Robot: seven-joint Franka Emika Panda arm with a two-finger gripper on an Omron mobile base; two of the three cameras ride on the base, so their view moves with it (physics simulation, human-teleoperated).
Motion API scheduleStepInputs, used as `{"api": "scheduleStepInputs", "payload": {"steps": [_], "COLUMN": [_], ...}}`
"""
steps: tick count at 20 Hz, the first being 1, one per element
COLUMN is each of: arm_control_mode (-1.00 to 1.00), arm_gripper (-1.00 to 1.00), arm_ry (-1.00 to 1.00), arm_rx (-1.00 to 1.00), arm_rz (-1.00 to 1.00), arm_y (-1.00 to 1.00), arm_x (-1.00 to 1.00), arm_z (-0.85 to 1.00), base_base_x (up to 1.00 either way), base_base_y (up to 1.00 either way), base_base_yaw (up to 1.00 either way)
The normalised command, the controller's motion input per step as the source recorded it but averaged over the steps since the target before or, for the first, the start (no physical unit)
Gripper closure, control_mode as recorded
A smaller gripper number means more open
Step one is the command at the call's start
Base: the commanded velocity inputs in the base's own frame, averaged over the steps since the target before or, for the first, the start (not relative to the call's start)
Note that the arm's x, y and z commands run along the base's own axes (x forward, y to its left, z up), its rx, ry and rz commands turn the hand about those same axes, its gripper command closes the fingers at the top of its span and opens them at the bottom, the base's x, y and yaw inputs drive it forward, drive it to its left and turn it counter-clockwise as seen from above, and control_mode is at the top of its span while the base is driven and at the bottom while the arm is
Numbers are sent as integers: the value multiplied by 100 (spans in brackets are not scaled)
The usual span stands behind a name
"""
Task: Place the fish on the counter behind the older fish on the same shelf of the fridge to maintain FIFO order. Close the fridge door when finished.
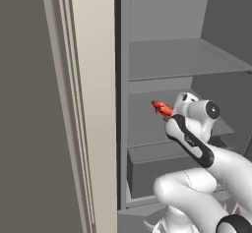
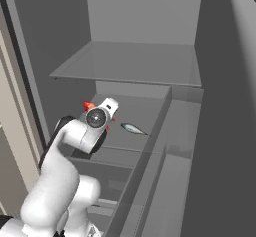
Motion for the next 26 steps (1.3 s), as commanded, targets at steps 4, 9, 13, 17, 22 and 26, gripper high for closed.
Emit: {"api": "scheduleStepInputs", "payload": {"steps": [4, 9, 13, 17, 22, 26], "arm_control_mode": [-100, -100, -100, -100, -100, -100], "arm_gripper": [100, 100, 100, 100, 100, 100], "arm_ry": [-7, -1, 0, 0, -2, -8], "arm_rx": [0, -6, -10, -8, -8, -9], "arm_rz": [7, 8, 7, 5, 1, 0], "arm_y": [-5, -13, -8, -1, 0, 0], "arm_x": [49, 51, 56, 53, 45, 35], "arm_z": [-1, 0, -2, -17, -26, -20], "base_base_x": [0, 0, 0, 0, 0, 0], "base_base_y": [0, 0, 0, 0, 0, 0], "base_base_yaw": [0, 0, 0, 0, 0, 0]}}
